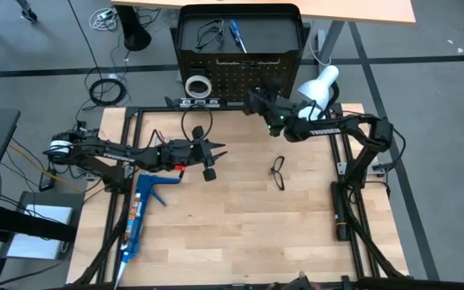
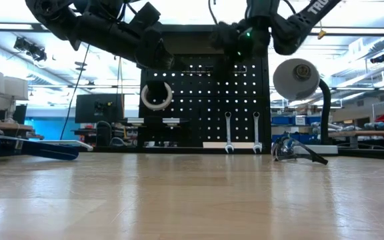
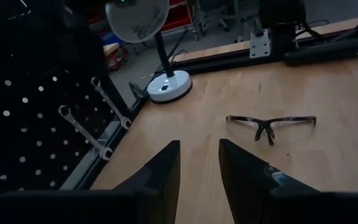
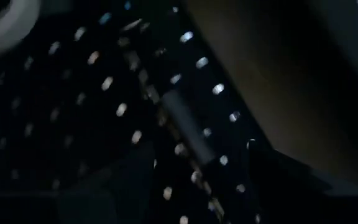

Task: Hang tools onto peg board
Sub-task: Unhang the rectangular tool from the peg board

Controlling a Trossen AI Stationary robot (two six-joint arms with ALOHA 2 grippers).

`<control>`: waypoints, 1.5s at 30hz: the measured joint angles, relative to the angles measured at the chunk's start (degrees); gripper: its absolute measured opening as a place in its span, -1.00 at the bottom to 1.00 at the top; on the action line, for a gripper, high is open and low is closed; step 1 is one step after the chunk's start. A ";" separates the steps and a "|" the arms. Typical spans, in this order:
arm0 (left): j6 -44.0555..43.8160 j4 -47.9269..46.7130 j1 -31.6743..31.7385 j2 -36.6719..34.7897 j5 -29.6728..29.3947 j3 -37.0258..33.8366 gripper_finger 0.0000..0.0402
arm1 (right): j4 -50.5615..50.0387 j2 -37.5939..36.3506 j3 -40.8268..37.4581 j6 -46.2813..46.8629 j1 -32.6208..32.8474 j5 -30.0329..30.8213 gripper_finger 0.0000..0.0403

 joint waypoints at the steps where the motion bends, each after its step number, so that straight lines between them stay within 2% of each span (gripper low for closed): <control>1: 0.00 -0.06 0.00 0.00 0.00 0.00 -0.43 | -0.26 0.00 1.09 2.04 -0.09 -0.60 0.28; 6: -0.03 0.04 0.00 0.00 0.00 0.00 -0.43 | -5.51 -0.02 6.17 12.69 -0.64 -5.57 0.32; 13: -0.38 -0.26 0.00 0.00 0.00 0.00 -0.43 | -10.70 -0.02 8.81 17.90 -2.19 -6.56 0.43; 18: -0.42 -0.31 0.00 0.00 0.00 0.00 -0.43 | -15.37 -0.02 8.86 25.90 -4.07 -7.49 0.52; 28: -0.46 -0.92 0.00 0.00 0.01 0.00 -0.43 | -17.69 -0.02 8.86 27.41 -7.23 -10.72 0.56; 45: -0.61 -1.09 0.00 0.00 0.01 0.02 -0.43 | -20.86 -0.02 8.86 34.35 -8.62 -14.94 0.54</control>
